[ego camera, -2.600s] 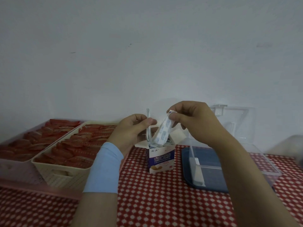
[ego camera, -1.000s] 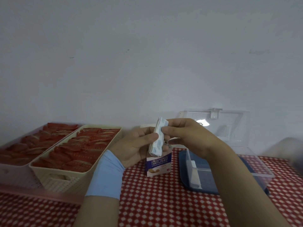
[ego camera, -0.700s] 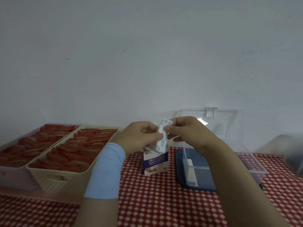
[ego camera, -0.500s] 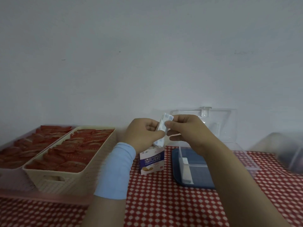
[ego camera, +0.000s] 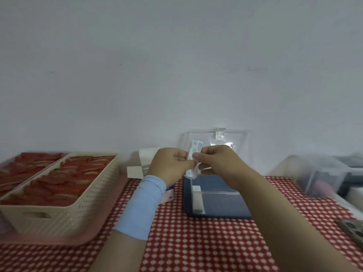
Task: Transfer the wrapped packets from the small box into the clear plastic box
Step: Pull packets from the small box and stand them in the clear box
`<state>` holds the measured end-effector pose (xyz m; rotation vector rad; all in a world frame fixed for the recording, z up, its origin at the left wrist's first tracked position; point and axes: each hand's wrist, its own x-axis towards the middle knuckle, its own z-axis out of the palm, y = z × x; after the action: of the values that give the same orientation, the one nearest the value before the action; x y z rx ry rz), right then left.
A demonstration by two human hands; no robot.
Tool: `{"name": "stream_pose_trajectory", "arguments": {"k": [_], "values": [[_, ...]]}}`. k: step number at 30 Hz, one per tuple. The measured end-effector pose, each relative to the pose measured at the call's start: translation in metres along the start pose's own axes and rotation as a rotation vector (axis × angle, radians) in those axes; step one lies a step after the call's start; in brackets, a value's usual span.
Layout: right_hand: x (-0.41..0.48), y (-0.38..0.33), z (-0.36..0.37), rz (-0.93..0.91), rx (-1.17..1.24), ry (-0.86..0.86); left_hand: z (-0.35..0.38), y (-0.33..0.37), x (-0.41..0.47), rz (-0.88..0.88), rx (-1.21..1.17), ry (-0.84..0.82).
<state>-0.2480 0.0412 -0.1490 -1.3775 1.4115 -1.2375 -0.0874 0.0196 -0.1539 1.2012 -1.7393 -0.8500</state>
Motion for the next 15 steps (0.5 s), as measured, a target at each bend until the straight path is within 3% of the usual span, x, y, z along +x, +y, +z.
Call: {"name": "stream_pose_trajectory", "arguments": {"k": [12,15], "values": [[0.004,0.007,-0.013,0.040,-0.099,0.059,0.011,-0.003,-0.005,-0.038,0.099,0.001],[0.006,0.016,-0.029,0.168,-0.328,0.045,0.006,-0.011,-0.001,-0.117,0.235,-0.022]]}}
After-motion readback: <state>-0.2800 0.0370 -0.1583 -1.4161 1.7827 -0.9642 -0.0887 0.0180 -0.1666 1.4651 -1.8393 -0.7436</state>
